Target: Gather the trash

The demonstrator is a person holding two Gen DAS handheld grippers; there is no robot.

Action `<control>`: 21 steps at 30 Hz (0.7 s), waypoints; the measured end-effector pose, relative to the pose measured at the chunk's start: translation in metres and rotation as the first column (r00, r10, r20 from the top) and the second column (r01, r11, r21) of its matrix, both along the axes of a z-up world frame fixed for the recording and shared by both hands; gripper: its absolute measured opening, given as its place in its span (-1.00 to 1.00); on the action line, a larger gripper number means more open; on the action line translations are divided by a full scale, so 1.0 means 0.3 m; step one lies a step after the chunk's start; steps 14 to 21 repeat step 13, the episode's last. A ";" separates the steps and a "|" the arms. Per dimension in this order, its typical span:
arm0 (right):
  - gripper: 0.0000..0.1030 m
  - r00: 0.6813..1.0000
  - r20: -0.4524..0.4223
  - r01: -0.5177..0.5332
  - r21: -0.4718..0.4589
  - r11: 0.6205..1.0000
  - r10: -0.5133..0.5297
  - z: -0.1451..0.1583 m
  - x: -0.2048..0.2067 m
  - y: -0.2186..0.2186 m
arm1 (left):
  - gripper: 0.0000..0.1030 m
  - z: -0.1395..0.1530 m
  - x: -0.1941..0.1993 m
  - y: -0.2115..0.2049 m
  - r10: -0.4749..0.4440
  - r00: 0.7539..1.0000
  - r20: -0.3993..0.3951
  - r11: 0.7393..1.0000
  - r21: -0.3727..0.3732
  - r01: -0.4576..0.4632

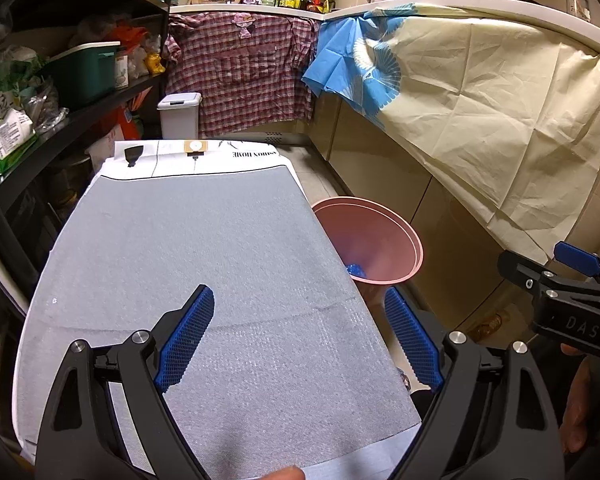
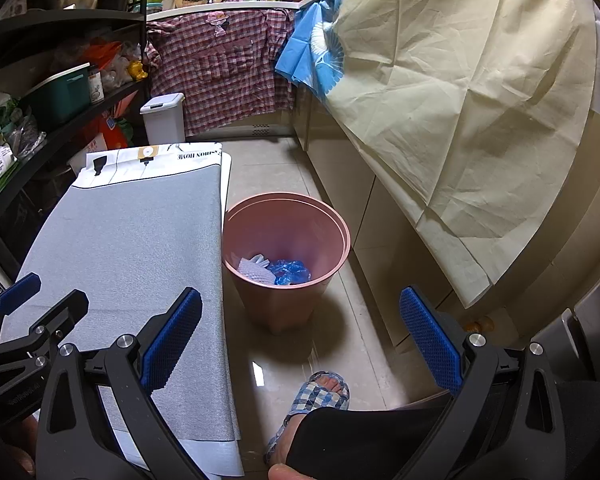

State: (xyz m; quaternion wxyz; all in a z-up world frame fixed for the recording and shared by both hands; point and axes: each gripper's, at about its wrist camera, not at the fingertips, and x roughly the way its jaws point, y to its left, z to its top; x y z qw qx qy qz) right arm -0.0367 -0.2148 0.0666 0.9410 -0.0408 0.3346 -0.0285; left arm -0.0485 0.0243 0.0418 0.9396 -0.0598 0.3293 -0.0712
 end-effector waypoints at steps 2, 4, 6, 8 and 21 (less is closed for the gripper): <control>0.89 1.000 0.000 0.001 0.001 1.000 -0.001 0.001 -0.001 0.001 | 0.64 -0.004 -0.001 0.008 -0.005 1.000 0.000 1.000 -0.016 0.005; 0.89 1.000 0.000 0.000 0.000 1.000 0.000 0.000 -0.001 0.002 | 0.64 -0.006 -0.002 0.009 -0.006 1.000 0.002 1.000 -0.018 0.006; 0.89 1.000 0.000 0.000 0.000 1.000 0.000 0.000 -0.001 0.001 | 0.64 -0.007 -0.002 0.011 -0.003 1.000 0.001 1.000 -0.014 0.003; 0.89 1.000 0.000 0.000 0.000 1.000 0.000 0.000 0.000 0.000 | 0.64 -0.006 0.001 0.011 0.006 1.000 -0.004 1.000 -0.005 -0.006; 0.89 1.000 0.001 0.000 0.000 1.000 0.000 -0.001 0.000 0.001 | 0.64 -0.006 0.005 0.012 0.009 1.000 -0.011 1.000 0.003 -0.009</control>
